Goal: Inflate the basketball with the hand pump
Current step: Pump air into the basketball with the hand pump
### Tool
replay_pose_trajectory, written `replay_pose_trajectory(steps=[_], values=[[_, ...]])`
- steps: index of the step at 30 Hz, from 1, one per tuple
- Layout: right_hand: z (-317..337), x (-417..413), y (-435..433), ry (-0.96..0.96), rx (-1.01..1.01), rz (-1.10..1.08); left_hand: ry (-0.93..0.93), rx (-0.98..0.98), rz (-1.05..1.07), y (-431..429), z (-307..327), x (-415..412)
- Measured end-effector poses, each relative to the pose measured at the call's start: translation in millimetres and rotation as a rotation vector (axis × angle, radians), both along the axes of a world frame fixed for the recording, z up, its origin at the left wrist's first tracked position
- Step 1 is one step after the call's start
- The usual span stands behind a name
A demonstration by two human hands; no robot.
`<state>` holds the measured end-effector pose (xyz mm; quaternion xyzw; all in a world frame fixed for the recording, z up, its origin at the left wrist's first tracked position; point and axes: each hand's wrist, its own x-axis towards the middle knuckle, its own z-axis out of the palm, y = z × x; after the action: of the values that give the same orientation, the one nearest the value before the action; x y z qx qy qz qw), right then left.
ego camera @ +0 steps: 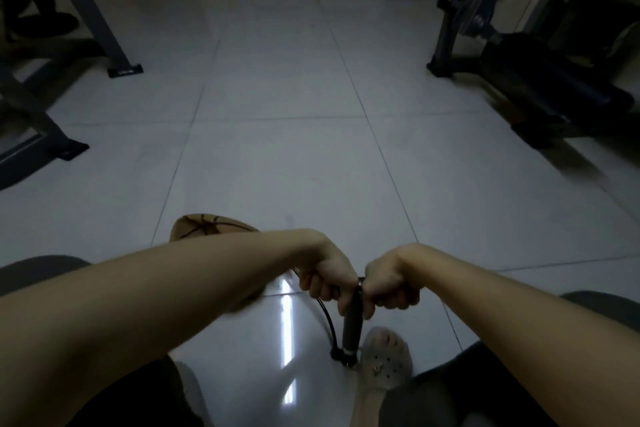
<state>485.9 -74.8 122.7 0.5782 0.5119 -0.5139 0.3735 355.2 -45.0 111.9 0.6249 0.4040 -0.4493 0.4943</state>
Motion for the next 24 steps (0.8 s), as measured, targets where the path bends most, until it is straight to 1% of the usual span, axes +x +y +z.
replay_pose_trajectory(steps=[3, 6, 8, 10, 13, 18, 21, 24], values=[[63, 3, 23, 0.043, 0.130, -0.063, -0.046, 0.036, 0.051, 26, 64, -5], [140, 12, 50, 0.082, 0.220, -0.068, -0.154, 0.110, 0.099, 50, 142, -10], [158, 13, 52, 0.088, 0.224, -0.055, -0.195, 0.139, 0.107, 54, 157, -9], [143, 11, 42, 0.069, 0.186, -0.039, -0.158, 0.113, 0.073, 46, 140, -7], [86, 9, 26, 0.043, 0.155, -0.017, -0.101, 0.100, 0.054, 29, 83, -1], [11, 10, 10, 0.055, 0.145, 0.003, -0.112, 0.087, 0.116, 5, 5, 2], [-20, 9, -1, 0.057, 0.113, 0.029, -0.136, 0.071, 0.140, -10, -24, 1], [-30, 9, -8, 0.056, 0.117, 0.033, -0.155, 0.058, 0.162, -18, -31, 0]])
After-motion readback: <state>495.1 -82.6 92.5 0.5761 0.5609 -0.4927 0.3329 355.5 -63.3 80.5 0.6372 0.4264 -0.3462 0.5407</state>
